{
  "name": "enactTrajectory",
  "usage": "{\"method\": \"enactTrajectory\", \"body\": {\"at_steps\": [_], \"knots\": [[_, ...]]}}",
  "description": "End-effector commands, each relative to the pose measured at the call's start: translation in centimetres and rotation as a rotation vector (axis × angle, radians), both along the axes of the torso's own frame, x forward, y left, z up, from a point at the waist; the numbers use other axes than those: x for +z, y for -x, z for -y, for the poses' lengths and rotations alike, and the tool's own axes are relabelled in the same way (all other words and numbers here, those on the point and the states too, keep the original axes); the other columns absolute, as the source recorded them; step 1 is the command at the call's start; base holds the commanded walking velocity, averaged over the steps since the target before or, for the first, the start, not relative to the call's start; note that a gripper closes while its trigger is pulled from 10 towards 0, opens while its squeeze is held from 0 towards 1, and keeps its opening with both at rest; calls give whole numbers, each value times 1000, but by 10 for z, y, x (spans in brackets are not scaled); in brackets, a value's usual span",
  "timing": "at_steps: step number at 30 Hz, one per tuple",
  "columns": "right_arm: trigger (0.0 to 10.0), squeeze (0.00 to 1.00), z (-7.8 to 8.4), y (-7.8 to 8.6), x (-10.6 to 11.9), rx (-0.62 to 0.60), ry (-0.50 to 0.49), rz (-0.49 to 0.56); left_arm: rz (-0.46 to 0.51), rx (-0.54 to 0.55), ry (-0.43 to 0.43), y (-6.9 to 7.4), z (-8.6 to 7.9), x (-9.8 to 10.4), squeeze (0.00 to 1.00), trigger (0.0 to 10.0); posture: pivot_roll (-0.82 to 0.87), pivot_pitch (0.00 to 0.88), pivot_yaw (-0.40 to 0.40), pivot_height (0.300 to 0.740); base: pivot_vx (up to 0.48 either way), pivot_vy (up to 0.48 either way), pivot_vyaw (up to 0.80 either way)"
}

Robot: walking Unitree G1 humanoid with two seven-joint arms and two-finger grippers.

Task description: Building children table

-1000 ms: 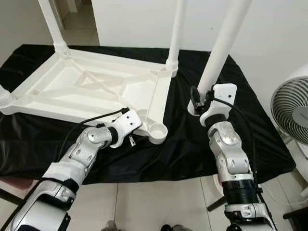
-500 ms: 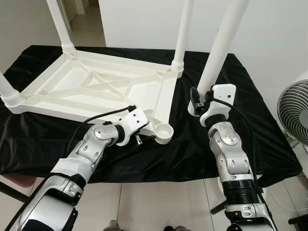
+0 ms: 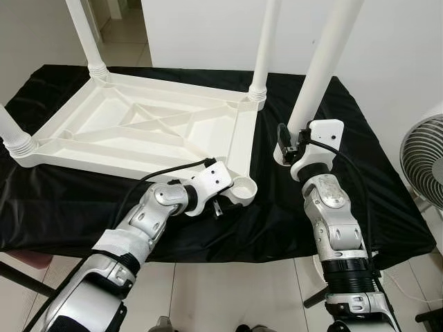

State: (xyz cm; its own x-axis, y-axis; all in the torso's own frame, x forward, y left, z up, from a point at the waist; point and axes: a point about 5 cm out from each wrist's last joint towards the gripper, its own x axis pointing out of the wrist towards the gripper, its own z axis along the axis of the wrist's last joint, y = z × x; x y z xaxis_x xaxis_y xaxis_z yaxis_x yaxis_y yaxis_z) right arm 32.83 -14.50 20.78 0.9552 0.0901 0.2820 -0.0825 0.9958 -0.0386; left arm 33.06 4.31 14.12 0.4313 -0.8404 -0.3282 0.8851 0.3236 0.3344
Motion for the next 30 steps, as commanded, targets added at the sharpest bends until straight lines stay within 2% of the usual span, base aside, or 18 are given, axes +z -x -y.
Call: {"method": "enactTrajectory", "body": {"at_steps": [1, 6, 15, 18, 21, 22, 24, 30], "knots": [[10000, 0, 0, 2, 3, -3, 0, 10, 6, -59, 15, 3, 15, 6, 0, 10000, 34, 88, 14, 740, 0, 0, 0], [10000, 0, 0, 3, 3, -3, -2, 9, 7, -69, 34, 3, 22, 10, 0, 10000, 23, 95, 16, 740, 0, 0, 0], [10000, 0, 1, 5, 0, -12, -2, 2, 16, -66, 28, 2, 16, 11, 0, 10000, 21, 100, 21, 740, 0, 0, 0], [10000, 0, 2, 6, -1, -15, -1, -1, 25, -50, 22, 1, 7, 14, 0, 10000, 26, 102, 20, 740, 0, 0, 0], [10000, 0, 1, 6, -1, -13, -1, -5, 36, -16, 20, 0, -12, 17, 0, 10000, 37, 102, 16, 740, 0, 0, 0], [10000, 0, 1, 6, -1, -13, -1, -5, 36, -16, 20, 0, -12, 17, 0, 10000, 37, 102, 16, 740, 0, 0, 0], [10000, 0, 1, 5, -1, -8, 0, -7, 28, 21, 57, -1, -26, 25, 0, 10000, 49, 104, 9, 740, 0, 0, 0], [10000, 0, 0, 4, -1, 3, 0, -9, 36, 60, 88, -3, -38, 36, 0, 10000, 62, 109, 2, 740, 0, 0, 0]]}}
